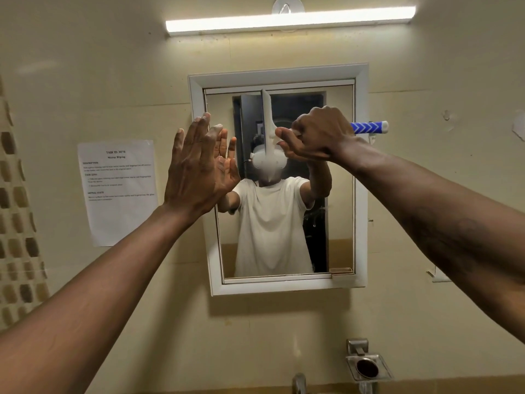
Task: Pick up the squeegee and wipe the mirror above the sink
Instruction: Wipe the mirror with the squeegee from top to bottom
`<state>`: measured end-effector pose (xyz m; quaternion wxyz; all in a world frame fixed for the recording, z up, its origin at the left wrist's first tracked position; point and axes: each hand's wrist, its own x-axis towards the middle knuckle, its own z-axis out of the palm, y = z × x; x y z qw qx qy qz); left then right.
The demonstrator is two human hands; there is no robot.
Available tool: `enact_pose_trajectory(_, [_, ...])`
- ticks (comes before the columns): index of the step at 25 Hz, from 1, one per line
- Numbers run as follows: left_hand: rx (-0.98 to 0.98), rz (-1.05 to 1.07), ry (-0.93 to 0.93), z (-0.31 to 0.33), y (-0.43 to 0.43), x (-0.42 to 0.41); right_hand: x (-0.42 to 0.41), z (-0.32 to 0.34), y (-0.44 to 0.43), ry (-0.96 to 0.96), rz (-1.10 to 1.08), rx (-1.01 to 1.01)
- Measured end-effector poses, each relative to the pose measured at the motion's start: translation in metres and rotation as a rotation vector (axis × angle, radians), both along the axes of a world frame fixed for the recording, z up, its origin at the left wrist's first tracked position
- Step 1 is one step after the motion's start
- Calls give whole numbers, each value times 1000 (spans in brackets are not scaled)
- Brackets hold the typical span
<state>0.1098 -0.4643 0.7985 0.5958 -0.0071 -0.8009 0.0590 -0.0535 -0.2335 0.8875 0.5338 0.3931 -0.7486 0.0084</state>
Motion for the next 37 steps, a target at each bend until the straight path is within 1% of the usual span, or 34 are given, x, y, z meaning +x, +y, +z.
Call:
enact_pose_trajectory(8, [8,-1,-10,-2,8,-5,-9,-6,10,-62,73,-57])
enact_pose_trajectory(13, [3,49,-39,-5,7,-6,-19,-15,30,-162,129,-110])
enact_pose_trajectory(16, [21,17,-20,-7,11,-5,-24,-18,36,-200,125,-142])
enact_pose_trajectory(21, [7,-2,-4,-5,14,-6,-36,-35,63,-273,135,-296])
enact_pose_trajectory(24, [-7,14,-4,-3,16,-13,-37,-43,84,-344,75,-438])
enact_pose_trajectory(26, [-41,2,29,-2,22,-20,-31,-48,85,-370,17,-496])
enact_pose_trajectory(28, [-75,-20,64,-2,30,-27,-23,-54,76,-407,2,-565])
enact_pose_trajectory(30, [-100,-55,96,0,38,-33,-11,-60,65,-448,80,-668])
enact_pose_trajectory(33, [-107,-97,126,1,43,-36,13,-67,46,-537,333,-758])
enact_pose_trajectory(35, [-105,-111,124,-1,44,-35,28,-67,33,-690,525,-776])
enact_pose_trajectory(37, [-102,-127,122,-1,43,-33,36,-66,21,-858,671,-807])
